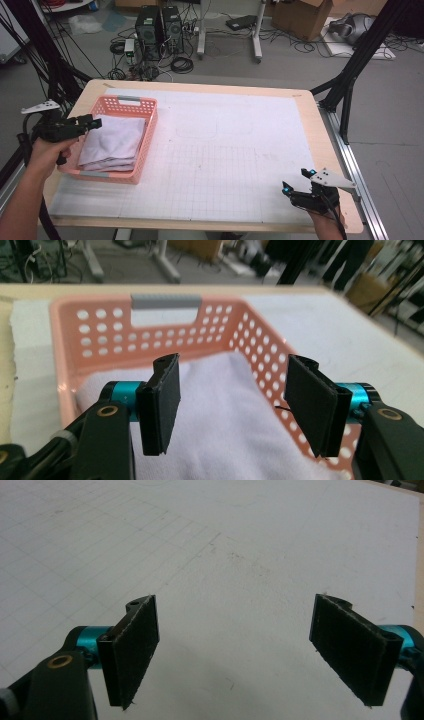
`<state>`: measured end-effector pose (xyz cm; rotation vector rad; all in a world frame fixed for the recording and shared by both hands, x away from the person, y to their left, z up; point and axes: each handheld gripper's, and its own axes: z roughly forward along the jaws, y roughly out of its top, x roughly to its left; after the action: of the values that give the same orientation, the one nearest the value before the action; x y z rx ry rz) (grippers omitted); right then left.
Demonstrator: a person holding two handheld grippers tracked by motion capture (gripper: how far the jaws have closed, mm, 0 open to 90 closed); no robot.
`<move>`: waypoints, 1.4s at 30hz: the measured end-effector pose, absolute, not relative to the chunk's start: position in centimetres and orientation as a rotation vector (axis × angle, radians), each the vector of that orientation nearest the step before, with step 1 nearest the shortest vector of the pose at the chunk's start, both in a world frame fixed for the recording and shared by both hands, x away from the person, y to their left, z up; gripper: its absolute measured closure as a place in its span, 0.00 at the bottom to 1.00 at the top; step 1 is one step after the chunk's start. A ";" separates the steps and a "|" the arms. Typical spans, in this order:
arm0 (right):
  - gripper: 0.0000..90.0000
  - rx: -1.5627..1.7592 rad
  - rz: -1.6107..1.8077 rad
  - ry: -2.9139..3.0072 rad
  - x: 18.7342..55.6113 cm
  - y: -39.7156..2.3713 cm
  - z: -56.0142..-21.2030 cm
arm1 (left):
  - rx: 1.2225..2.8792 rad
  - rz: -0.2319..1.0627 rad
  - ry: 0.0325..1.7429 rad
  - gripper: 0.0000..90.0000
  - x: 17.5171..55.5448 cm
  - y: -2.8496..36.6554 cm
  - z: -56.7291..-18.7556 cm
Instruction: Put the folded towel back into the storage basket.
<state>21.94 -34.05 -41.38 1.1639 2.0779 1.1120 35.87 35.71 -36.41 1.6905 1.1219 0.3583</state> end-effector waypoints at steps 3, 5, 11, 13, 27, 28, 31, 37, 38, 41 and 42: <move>0.21 1.161 1.113 2.078 21.9 -34.0 -41.3 | 1.788 0.350 1.183 0.45 36.6 34.3 -37.3; 0.21 1.157 1.115 2.077 21.9 -34.1 -41.3 | 1.857 0.354 1.237 0.45 37.0 33.4 -37.9; 0.21 1.162 1.117 2.070 21.8 -34.3 -41.3 | 2.030 0.389 1.404 0.44 38.5 31.4 -40.1; 0.21 1.162 1.119 2.070 21.8 -34.3 -41.3 | 2.058 0.409 1.430 0.42 38.7 30.8 -40.5; 0.21 1.152 1.142 2.061 21.8 -34.3 -41.1 | 1.613 0.502 1.153 0.37 35.7 31.0 -37.3; 0.21 1.154 1.151 2.059 21.8 -34.3 -41.0 | 1.580 0.511 1.128 0.35 35.3 30.8 -37.0; 0.21 1.155 1.161 2.054 21.7 -34.3 -41.0 | 1.471 0.554 1.059 0.28 34.2 29.9 -36.0; 0.21 1.153 1.177 2.045 21.7 -34.3 -41.0 | 1.373 0.559 0.955 0.20 32.4 27.3 -34.6; 0.21 1.153 1.179 2.047 21.7 -34.3 -40.9 | 1.373 0.541 0.937 0.19 32.2 26.7 -34.5; 0.21 1.158 1.189 2.041 21.6 -34.3 -40.9 | 1.381 0.496 0.893 0.19 31.7 24.9 -34.3; 0.21 1.157 1.193 2.041 21.6 -34.4 -40.9 | 1.381 0.496 0.893 0.19 31.7 24.9 -34.3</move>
<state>21.63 -34.38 -40.93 1.1571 2.0415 1.1926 31.65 24.89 -34.29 1.3806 0.8927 0.4958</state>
